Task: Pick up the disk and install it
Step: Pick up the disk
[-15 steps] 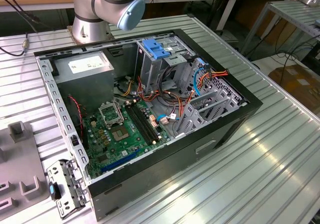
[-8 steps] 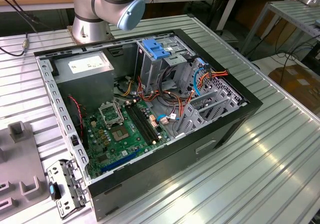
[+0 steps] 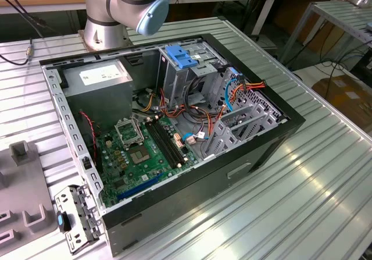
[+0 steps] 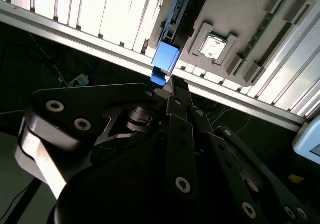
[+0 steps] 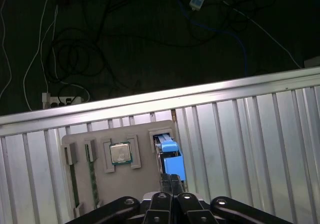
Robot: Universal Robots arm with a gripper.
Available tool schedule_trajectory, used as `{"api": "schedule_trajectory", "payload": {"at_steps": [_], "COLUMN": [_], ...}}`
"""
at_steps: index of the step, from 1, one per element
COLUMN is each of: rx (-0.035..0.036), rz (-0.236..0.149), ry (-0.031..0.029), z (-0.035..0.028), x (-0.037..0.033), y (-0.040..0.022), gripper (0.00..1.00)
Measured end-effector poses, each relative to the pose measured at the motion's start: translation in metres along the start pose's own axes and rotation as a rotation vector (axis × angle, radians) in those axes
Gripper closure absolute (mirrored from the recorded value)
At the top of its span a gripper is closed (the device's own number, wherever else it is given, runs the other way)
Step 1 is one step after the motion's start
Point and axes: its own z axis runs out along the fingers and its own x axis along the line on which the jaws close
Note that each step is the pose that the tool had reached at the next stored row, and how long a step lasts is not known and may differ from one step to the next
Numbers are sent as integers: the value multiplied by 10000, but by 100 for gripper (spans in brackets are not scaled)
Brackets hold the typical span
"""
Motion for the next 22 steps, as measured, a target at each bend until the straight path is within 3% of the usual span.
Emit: {"api": "schedule_trajectory", "payload": {"at_steps": [5, 6, 8, 10, 13, 15, 16, 18, 19, 22], "rx": [-1, -3, 0, 33, 126, 150, 152, 150, 151, 151], "rz": [-35, -168, -1009, -1342, -1528, -1528, -1529, -1528, -1527, -1528], "ry": [2, 8, 42, 52, 52, 49, 49, 50, 49, 49], "z": [0, 0, 3, 11, 42, 77, 117, 189, 206, 260], "x": [0, 0, 0, 0, -1, -7, -9, -27, -34, -62], "y": [0, 0, 0, -1, -2, -2, -3, -3, -3, 0], "gripper": [89, 89, 89, 89, 89, 89, 76, 71, 58, 52]}}
